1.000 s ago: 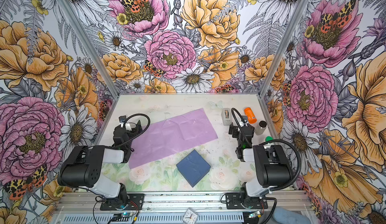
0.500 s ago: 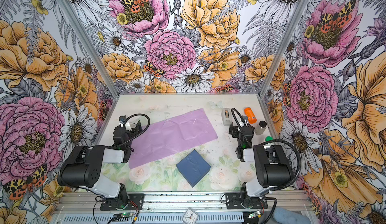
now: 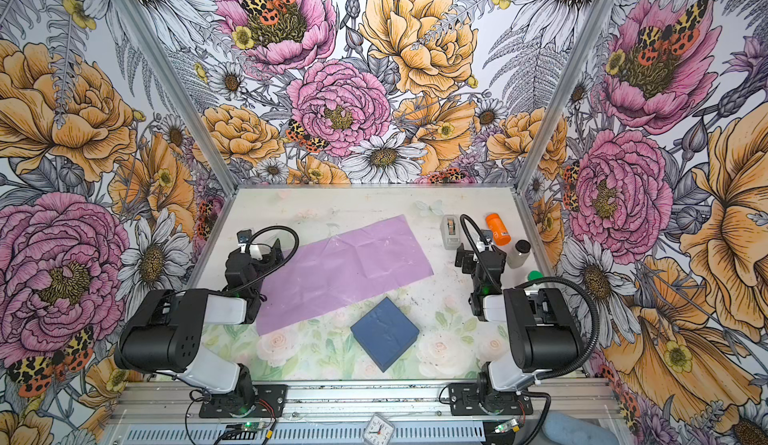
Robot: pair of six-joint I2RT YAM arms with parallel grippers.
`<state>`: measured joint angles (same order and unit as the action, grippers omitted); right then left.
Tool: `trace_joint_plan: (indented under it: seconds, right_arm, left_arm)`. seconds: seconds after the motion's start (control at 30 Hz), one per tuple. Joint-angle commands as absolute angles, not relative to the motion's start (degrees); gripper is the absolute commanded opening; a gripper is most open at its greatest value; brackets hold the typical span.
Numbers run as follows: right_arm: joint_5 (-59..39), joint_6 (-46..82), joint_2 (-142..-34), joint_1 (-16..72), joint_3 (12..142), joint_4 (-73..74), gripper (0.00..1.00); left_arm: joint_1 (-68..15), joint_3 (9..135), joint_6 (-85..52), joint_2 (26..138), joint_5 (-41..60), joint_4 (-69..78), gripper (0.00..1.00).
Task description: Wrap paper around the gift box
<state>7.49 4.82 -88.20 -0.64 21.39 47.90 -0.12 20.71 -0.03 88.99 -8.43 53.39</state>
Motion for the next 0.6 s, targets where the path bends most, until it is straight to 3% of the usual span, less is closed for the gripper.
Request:
trace_joint_plan:
  seconds: [0.0,0.57]
  right_arm:
    - [7.61,4.2,-87.95,-0.11,22.57,49.45,0.99]
    - [6.13,4.57,-87.87,-0.81,22.6,49.11,0.99]
  left_arm:
    - [0.34,21.63,-0.04,88.85,-7.03,53.94,0.99]
    - [0.45,21.54,-0.17,88.86,-6.8,54.02,0.99]
